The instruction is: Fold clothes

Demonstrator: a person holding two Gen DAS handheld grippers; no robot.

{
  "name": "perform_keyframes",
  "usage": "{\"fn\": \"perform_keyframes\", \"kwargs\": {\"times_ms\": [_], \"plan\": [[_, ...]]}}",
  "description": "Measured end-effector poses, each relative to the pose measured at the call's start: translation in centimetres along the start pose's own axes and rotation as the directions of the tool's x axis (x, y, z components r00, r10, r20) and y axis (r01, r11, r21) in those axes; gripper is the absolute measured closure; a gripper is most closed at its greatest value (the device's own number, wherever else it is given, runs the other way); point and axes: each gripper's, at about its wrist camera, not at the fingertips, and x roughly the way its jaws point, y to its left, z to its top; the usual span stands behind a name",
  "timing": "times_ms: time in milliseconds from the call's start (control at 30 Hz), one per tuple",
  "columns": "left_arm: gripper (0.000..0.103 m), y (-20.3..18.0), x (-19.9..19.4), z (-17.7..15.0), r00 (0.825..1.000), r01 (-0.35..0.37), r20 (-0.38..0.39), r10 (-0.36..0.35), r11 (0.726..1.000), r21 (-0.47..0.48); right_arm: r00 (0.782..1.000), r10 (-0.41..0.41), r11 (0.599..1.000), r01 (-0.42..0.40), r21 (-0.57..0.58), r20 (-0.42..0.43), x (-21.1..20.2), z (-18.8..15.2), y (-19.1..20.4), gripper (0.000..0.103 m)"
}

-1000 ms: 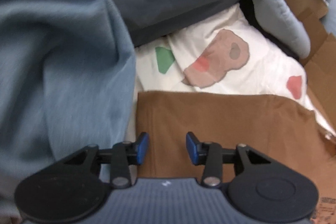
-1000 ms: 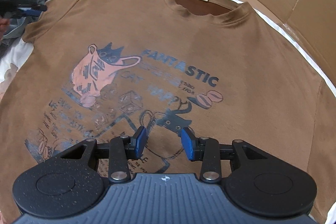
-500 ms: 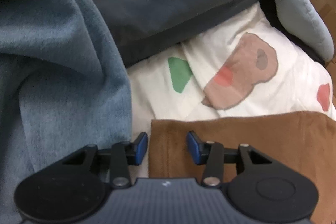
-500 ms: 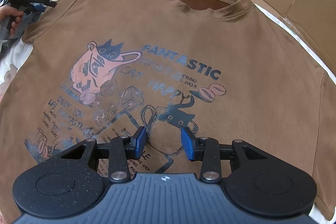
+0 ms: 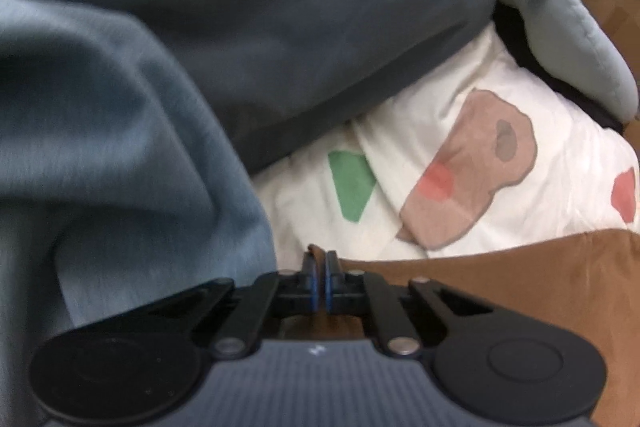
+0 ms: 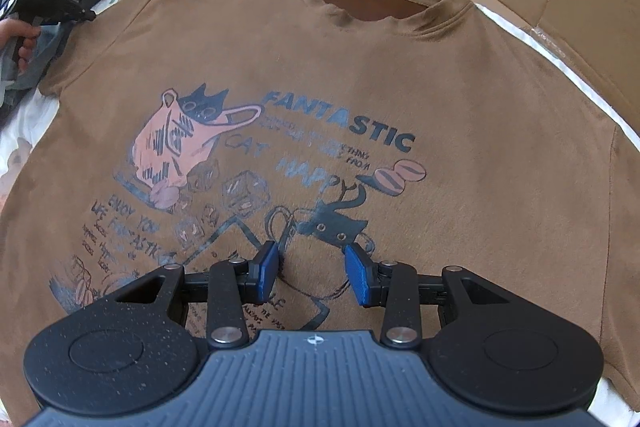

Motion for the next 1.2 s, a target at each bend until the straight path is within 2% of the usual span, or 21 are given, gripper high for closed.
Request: {"fn": "perform_keyframes", "kwargs": {"times_ms": [67, 133, 167, 267, 433, 700, 767, 1000, 1067, 1133, 1200], "plan": [[0.099, 0.0, 0.3, 0.1, 1.0, -0.011, -0.008, 0.012, 1.0, 0.008, 1.0, -0.008, 1.0, 0.007, 0.013, 0.012, -0.1, 0.2, -0.3, 0.059], [0.091, -0.1, 0.8, -0.1, 0.999, -0.03, -0.035, 0.03, 1.0, 0.009, 0.999, -0.02, 0.999, 0.019, 0.036, 0.029, -0.3, 0.4, -0.9, 0.059], [0.09, -0.2, 0.8, -0.2, 0.998, -0.041, -0.037, 0.041, 0.999, 0.012, 0.999, -0.029, 0.998, 0.027, 0.048, 0.04, -0.5, 0.5, -1.3, 0.059], [0.083, -0.8, 0.2, 0.0, 0.998, -0.063, -0.028, 0.063, 0.998, 0.007, 0.995, -0.069, 0.994, 0.062, 0.094, 0.078, -1.0, 0.8, -2.8, 0.059], [0.073, -2.3, -1.7, 0.8, 0.997, -0.066, 0.036, 0.064, 0.997, 0.031, 0.982, -0.149, 0.972, 0.124, 0.202, 0.118, -1.0, 1.4, -6.3, 0.059], [0.073, -7.2, -3.0, 1.9, 0.997, 0.02, 0.075, -0.028, 0.995, 0.102, 0.953, -0.266, 0.919, 0.205, 0.336, 0.145, -0.3, 2.8, -12.8, 0.059], [0.074, -8.9, -3.3, 1.9, 0.994, 0.072, 0.069, -0.082, 0.989, 0.126, 0.947, -0.282, 0.908, 0.213, 0.36, 0.15, -0.3, 3.3, -14.4, 0.061], [0.074, -15.2, -3.9, 0.4, 0.965, 0.256, 0.0, -0.263, 0.938, 0.235, 0.932, -0.324, 0.881, 0.233, 0.413, 0.165, 0.1, 4.7, -18.7, 0.063], [0.074, -16.6, -3.6, -0.1, 0.959, 0.278, -0.021, -0.282, 0.926, 0.255, 0.93, -0.332, 0.878, 0.243, 0.413, 0.159, 0.7, 5.0, -19.3, 0.064], [0.075, -17.8, -3.1, -0.6, 0.955, 0.293, -0.043, -0.293, 0.918, 0.268, 0.931, -0.334, 0.87, 0.243, 0.429, 0.149, 1.4, 5.3, -20.2, 0.071], [0.075, -18.5, -2.1, -0.9, 0.959, 0.282, -0.06, -0.276, 0.92, 0.273, 0.929, -0.343, 0.865, 0.256, 0.433, 0.137, 2.1, 5.7, -21.0, 0.072]]}}
